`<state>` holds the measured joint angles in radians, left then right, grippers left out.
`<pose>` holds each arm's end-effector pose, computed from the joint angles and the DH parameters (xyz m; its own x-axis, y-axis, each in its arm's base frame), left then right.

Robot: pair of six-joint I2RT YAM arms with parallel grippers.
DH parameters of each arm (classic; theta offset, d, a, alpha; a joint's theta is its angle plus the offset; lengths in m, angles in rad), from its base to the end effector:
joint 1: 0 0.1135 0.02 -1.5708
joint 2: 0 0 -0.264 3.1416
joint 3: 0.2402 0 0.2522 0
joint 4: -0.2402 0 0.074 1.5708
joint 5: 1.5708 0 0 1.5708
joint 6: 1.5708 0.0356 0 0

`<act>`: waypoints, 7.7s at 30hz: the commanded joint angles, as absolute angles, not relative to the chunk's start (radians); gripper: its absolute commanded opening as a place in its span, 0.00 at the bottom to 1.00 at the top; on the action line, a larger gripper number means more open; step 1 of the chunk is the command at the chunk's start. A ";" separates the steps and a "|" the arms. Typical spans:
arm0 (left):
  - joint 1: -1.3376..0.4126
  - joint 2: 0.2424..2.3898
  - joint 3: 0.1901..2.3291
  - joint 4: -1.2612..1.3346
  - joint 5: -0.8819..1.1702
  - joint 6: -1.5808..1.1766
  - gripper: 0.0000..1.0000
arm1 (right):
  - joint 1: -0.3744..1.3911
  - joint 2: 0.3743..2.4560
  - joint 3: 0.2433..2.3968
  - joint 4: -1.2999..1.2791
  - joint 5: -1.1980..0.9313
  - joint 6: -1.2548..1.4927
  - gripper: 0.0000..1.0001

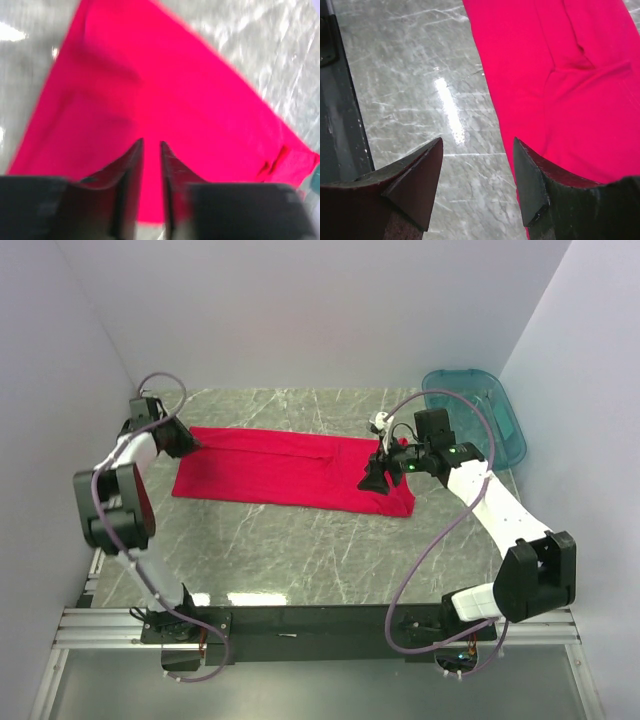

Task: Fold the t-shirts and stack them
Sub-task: Fold the tshirt

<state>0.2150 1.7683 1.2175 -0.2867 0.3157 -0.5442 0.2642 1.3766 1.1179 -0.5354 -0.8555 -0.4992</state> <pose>0.3776 0.0711 0.2152 -0.6211 -0.6394 -0.4532 -0.3756 0.7504 -0.5439 0.2724 0.1015 0.2984 -0.2780 -0.4004 -0.8731 -0.9284 0.3454 0.1372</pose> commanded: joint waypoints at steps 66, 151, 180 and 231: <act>0.301 2.158 1.654 -0.353 0.232 -0.471 0.39 | 0.253 1.434 1.123 -0.548 -0.942 -0.518 0.64; -0.282 2.249 1.928 -0.388 0.373 -0.209 0.43 | 0.190 1.447 1.149 -0.612 -0.969 -0.555 0.64; -0.328 2.502 2.164 -0.531 0.543 0.144 0.65 | 0.144 1.468 1.154 -0.623 -1.006 -0.552 0.64; -0.120 1.722 1.631 -0.207 0.003 -0.347 0.75 | 0.617 1.408 1.003 -0.500 -0.527 -0.980 0.73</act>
